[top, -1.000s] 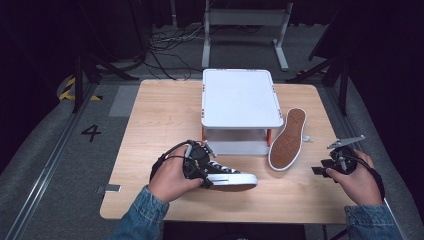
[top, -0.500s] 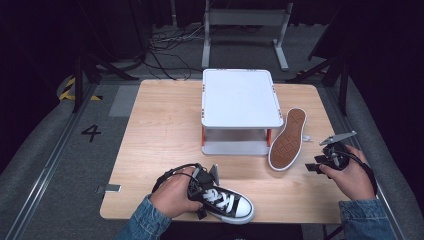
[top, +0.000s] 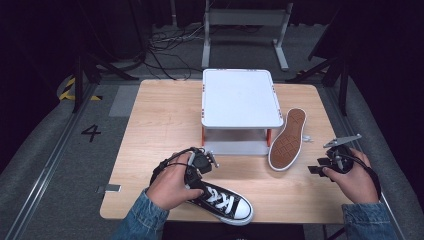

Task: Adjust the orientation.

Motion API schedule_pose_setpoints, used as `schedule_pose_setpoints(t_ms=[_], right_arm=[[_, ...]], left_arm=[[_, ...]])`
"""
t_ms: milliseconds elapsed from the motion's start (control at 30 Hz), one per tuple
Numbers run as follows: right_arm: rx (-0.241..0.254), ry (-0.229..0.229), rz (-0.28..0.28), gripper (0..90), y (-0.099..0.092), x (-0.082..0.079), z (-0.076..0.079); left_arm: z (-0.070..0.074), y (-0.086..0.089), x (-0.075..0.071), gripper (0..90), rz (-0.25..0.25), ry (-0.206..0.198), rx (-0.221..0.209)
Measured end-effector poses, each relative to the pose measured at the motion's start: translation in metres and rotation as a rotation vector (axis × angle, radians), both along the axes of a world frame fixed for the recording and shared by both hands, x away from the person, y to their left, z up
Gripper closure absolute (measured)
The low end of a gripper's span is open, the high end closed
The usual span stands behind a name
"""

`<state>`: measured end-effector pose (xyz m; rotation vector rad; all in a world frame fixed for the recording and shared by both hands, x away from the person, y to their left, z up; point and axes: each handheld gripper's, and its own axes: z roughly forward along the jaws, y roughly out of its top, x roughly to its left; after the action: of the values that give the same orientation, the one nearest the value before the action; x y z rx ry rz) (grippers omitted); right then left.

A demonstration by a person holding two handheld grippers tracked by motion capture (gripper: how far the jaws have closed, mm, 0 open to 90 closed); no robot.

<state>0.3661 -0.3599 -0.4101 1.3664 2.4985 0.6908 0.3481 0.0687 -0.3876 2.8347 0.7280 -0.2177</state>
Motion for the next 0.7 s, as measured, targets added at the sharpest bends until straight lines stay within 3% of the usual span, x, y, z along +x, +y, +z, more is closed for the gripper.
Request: schedule_pose_setpoints(t_ms=[67, 167, 233, 267, 367, 467, 533, 633, 700], right_arm=[[-0.002, 0.004, 0.002, 46.2, -0.002, -0.002, -0.002], [-0.002, 0.007, -0.003, 45.8, -0.004, -0.004, -0.003], [-0.002, 0.005, -0.002, 45.9, -0.005, -0.005, -0.004], [-0.002, 0.009, -0.010, 45.8, -0.007, -0.007, -0.005], [-0.003, 0.006, -0.017, 45.8, -0.010, -0.009, -0.005], [-0.001, 0.001, -0.022, 45.8, -0.013, -0.011, -0.004], [-0.001, 0.000, -0.024, 45.8, -0.014, -0.011, -0.003], [-0.001, -0.001, -0.025, 45.8, -0.014, -0.011, -0.004], [-0.001, 0.001, -0.025, 45.8, -0.013, -0.011, -0.004]], left_arm=[[-0.006, -0.005, 0.003, 32.2, -0.037, 0.024, -0.010], [-0.006, -0.008, 0.007, 51.1, -0.087, 0.071, -0.033], [-0.006, -0.011, 0.006, 63.8, -0.108, 0.064, -0.023], [-0.005, -0.016, 0.004, 66.7, -0.147, 0.046, 0.010], [-0.003, -0.017, 0.005, 75.1, -0.164, 0.031, 0.013], [0.001, -0.015, 0.005, 78.6, -0.148, 0.006, -0.011], [0.006, -0.013, 0.008, 79.3, -0.125, -0.015, -0.057], [0.013, -0.011, 0.016, 80.0, -0.053, -0.064, -0.118], [0.013, -0.011, 0.021, 80.2, -0.024, -0.079, -0.133]])
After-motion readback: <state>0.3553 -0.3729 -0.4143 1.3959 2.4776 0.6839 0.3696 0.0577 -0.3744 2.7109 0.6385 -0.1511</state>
